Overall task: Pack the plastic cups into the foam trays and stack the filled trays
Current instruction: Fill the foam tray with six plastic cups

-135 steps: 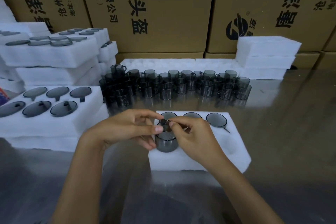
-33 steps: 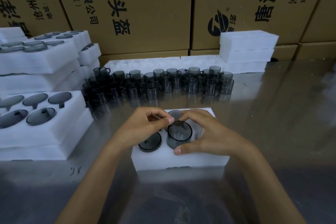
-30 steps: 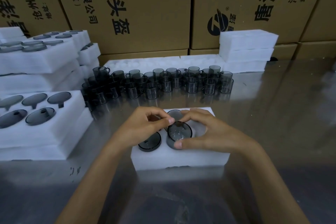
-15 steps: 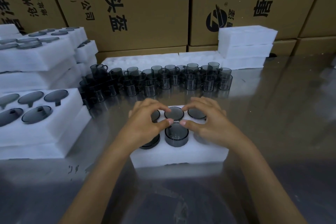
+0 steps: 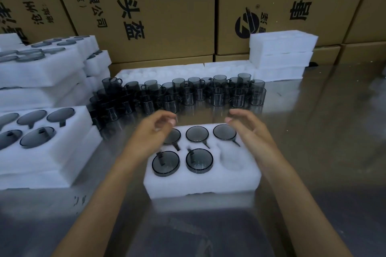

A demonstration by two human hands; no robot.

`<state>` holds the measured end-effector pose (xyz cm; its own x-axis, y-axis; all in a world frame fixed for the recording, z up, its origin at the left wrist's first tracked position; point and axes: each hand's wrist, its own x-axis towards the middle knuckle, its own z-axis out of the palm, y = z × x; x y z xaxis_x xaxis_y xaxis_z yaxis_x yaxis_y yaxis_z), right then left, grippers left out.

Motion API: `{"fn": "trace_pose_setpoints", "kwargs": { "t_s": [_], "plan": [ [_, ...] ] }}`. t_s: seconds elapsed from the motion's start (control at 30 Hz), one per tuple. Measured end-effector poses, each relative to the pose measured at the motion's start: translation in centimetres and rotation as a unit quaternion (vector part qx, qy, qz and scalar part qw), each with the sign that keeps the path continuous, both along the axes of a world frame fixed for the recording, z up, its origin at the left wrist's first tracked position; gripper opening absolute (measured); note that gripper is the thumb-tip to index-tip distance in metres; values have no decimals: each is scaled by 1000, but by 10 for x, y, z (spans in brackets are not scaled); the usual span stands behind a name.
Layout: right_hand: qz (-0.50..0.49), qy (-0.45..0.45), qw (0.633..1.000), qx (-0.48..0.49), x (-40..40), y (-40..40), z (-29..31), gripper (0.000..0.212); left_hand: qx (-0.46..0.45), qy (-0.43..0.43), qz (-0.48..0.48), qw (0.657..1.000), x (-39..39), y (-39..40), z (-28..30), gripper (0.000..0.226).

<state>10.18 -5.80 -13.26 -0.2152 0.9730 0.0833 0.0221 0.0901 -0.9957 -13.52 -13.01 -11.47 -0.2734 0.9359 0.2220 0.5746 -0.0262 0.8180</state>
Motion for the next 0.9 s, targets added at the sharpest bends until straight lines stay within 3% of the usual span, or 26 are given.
{"fn": "trace_pose_setpoints", "kwargs": {
  "t_s": [0.07, 0.13, 0.33, 0.43, 0.57, 0.67, 0.77, 0.9],
  "plan": [
    [-83, 72, 993, -48, 3, 7, -11, 10, -1, 24, 53, 998, -16, 24, 2, 17],
    [-141, 73, 986, -47, 5, 12, -23, 11, -55, 68, 79, 993, -31, 55, 5, 22],
    [-137, 46, 989, -8, 0, 28, -35, 10, -177, 231, 65, 954, -42, 123, 11, 55],
    [-145, 48, 988, -14, 1, 34, -38, 13, -195, 267, 82, 940, -46, 129, 8, 37],
    [-148, 58, 987, -32, 2, 38, -39, 15, -174, 227, 91, 954, -50, 116, 2, 7],
    [-126, 103, 984, -80, 3, 37, -34, 10, -165, 186, 73, 966, -48, 100, 5, 8],
    [-108, 118, 983, -91, 5, 34, -28, 10, -78, 203, 85, 972, -39, 84, 13, 15],
    [-119, 71, 990, -7, 8, 26, -18, 15, 75, 163, 72, 981, -14, 56, 27, 12]
  ]
}}
